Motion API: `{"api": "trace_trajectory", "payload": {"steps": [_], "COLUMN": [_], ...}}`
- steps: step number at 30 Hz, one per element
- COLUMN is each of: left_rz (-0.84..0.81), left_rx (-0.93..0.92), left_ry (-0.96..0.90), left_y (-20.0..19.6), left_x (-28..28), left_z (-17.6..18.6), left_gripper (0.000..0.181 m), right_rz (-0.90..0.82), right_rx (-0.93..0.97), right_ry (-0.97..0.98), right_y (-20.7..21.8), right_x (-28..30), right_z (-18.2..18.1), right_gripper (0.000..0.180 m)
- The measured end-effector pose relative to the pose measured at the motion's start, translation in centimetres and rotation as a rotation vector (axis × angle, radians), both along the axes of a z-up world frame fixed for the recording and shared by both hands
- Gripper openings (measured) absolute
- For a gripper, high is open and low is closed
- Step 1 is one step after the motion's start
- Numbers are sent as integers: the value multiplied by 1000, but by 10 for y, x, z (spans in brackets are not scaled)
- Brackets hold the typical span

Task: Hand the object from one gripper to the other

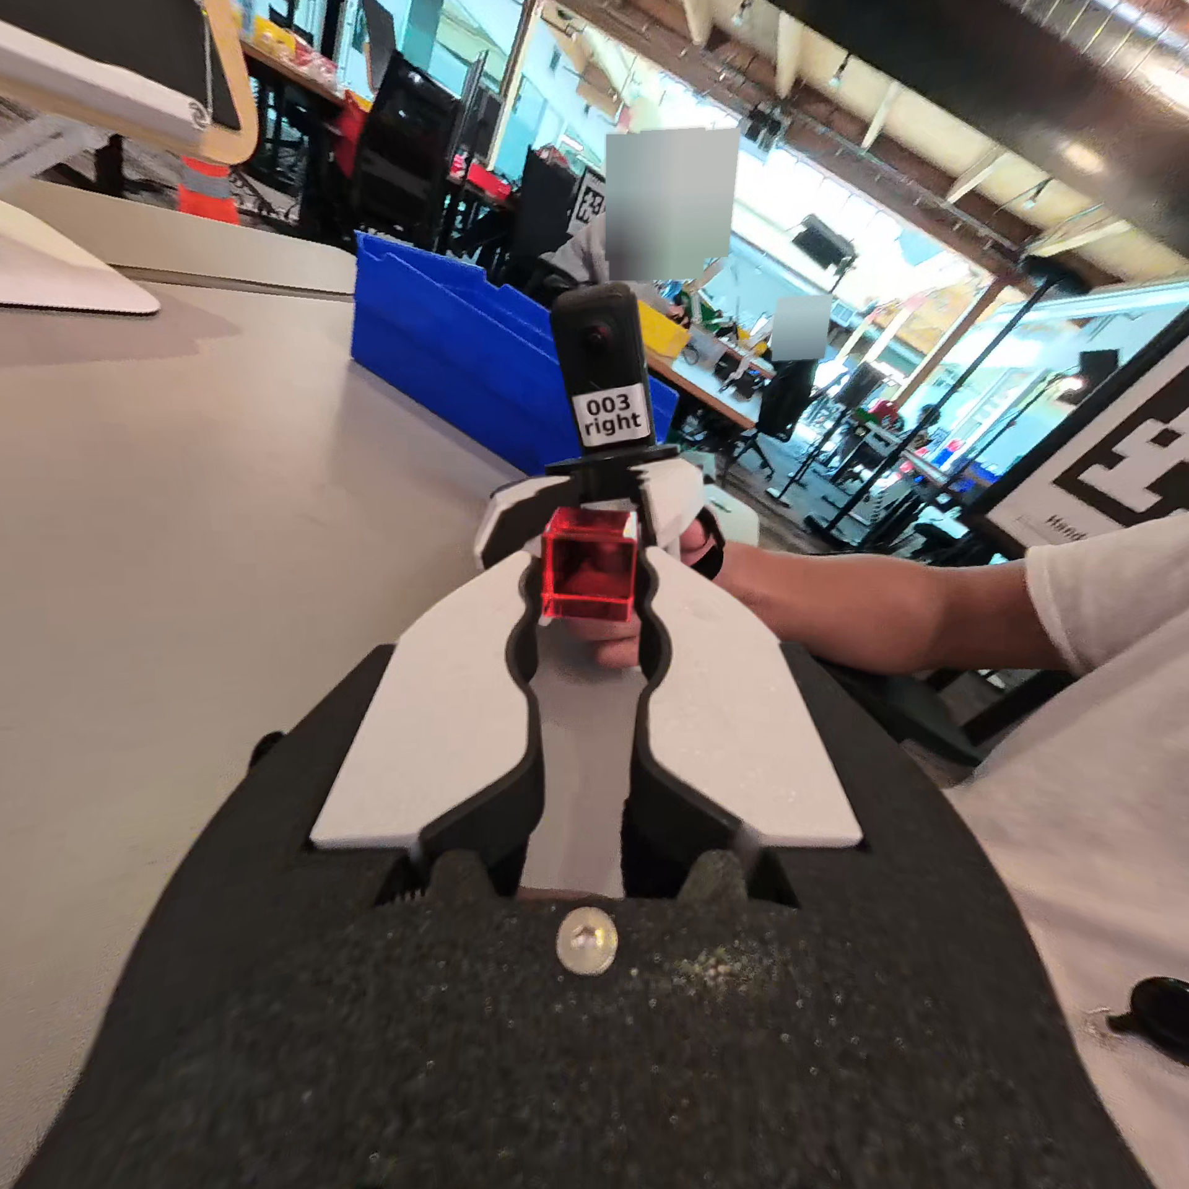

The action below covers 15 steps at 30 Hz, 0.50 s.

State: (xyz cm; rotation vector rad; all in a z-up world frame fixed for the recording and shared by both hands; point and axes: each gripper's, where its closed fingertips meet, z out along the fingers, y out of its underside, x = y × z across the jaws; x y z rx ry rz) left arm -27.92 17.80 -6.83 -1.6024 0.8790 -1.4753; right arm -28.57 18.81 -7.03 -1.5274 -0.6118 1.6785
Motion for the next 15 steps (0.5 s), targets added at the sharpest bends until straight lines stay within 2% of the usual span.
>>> {"api": "trace_trajectory", "payload": {"steps": [6, 13, 15], "left_rz": [-23, 21, 79], "left_rx": [-42, -15, 61], "left_ry": [-15, 13, 83], "left_y": [-2, 2, 8], "left_x": [3, 5, 3], "left_z": [-1, -6, -15], "left_gripper": [26, 27, 38], "right_rz": [-21, -25, -49], "right_rx": [72, 32, -13], "right_ry": [-1, -33, 12], "right_y": [-5, 0, 8], "right_x": [-2, 3, 11], "right_z": [8, 3, 7], "right_gripper": [25, 25, 25]}}
